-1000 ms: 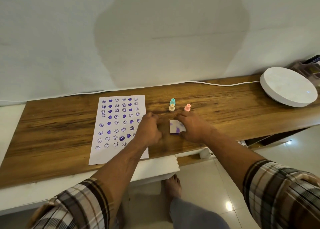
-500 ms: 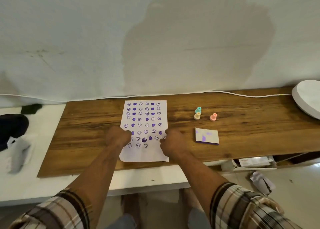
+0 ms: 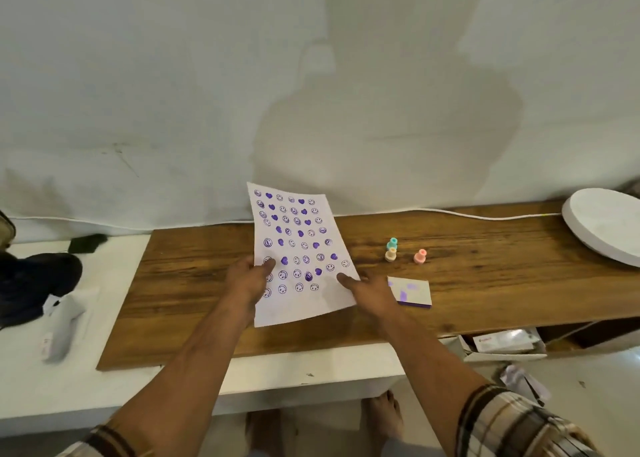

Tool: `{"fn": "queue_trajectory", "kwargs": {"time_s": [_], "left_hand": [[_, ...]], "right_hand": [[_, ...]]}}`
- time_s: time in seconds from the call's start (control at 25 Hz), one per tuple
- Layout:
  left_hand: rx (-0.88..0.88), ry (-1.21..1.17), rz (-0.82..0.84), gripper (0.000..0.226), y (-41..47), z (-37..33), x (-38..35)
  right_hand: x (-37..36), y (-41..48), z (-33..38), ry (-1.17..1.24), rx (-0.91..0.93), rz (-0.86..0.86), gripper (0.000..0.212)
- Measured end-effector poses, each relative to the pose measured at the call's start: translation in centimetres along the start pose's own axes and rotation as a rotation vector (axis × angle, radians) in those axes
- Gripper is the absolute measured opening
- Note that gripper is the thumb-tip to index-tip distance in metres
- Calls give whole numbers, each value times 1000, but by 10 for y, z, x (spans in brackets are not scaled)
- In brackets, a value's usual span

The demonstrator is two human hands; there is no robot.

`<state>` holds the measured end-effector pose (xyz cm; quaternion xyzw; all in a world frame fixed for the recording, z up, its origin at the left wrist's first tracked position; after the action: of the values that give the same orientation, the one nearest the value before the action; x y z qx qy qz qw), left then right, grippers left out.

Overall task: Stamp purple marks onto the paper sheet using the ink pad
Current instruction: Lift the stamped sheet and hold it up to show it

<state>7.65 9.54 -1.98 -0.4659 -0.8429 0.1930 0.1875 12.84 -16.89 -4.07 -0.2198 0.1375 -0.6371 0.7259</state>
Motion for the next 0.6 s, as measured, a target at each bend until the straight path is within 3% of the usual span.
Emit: {"fn": "queue_trajectory", "kwargs": {"time_s": [0.12,0.36,0.6], "left_hand": [[-32,-123,92,22,-45,-45,-2],[-316,-207,143,22,-176,-169,31],[-562,-240,272,24,-306,-251,51]], "right_hand": [[14,-34,43,261,-14,92,36],[44,-157,175,427,329,185,23],[70,-279,239,583,579,214,22]]}}
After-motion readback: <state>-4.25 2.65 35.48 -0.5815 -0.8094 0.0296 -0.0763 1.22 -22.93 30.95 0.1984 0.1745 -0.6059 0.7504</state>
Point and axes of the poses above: each hand's wrist, its own y-axis towards the middle knuckle, its own x-axis out of the back of the hand, z = x × y, the point moved 8 cm from there along y, towards the middle knuckle, and after that the axes turned 6 degrees about y, right-handed, at the moved point
